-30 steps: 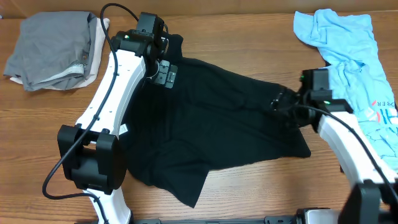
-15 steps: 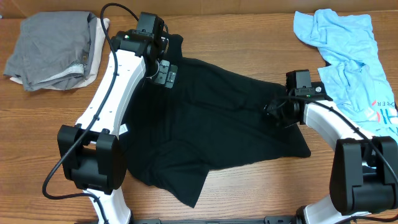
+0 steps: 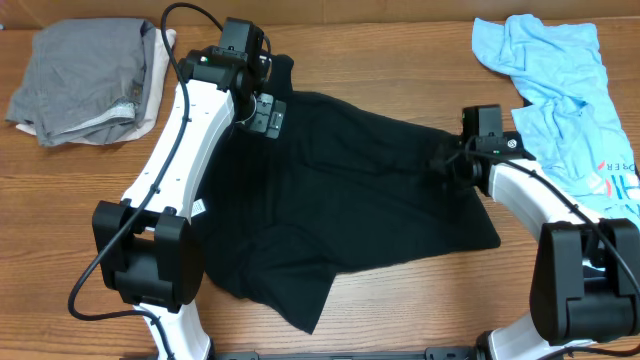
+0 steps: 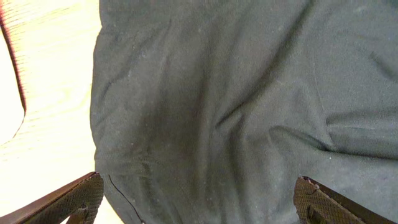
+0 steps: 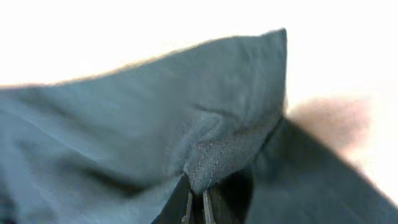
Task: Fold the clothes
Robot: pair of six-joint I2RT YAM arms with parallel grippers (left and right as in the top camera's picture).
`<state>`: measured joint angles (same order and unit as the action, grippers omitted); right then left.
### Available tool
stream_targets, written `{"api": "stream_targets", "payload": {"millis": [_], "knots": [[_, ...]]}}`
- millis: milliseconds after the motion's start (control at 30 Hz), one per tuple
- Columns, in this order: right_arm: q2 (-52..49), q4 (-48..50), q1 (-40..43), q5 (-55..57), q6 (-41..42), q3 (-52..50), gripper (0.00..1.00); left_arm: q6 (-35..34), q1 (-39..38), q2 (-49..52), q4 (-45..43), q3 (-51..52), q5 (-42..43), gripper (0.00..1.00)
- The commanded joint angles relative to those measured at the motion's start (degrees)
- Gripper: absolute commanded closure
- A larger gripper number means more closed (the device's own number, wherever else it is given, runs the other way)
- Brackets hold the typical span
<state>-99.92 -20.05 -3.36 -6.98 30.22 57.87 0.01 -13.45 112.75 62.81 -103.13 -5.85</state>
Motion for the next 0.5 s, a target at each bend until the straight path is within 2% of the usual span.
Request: {"api": "stream_targets", "payload": {"millis": [0, 233, 467], "knots": [[-0.04, 2.08, 0.39, 2.47, -0.04, 6.56, 0.96, 0.28, 0.31, 0.61, -0.59, -0.85, -0.11, 0.0], [-0.61, 10.34, 0.55, 9.33, -0.24, 9.9, 0.96, -0.02, 0.22, 0.61, -1.57, -0.85, -0.04, 0.0], [-7.93, 20.65, 0.55, 11.47, -0.22, 9.9, 0.96, 0.0, 0.2, 0.61, -1.66, -0.85, 0.92, 0.0]]}}
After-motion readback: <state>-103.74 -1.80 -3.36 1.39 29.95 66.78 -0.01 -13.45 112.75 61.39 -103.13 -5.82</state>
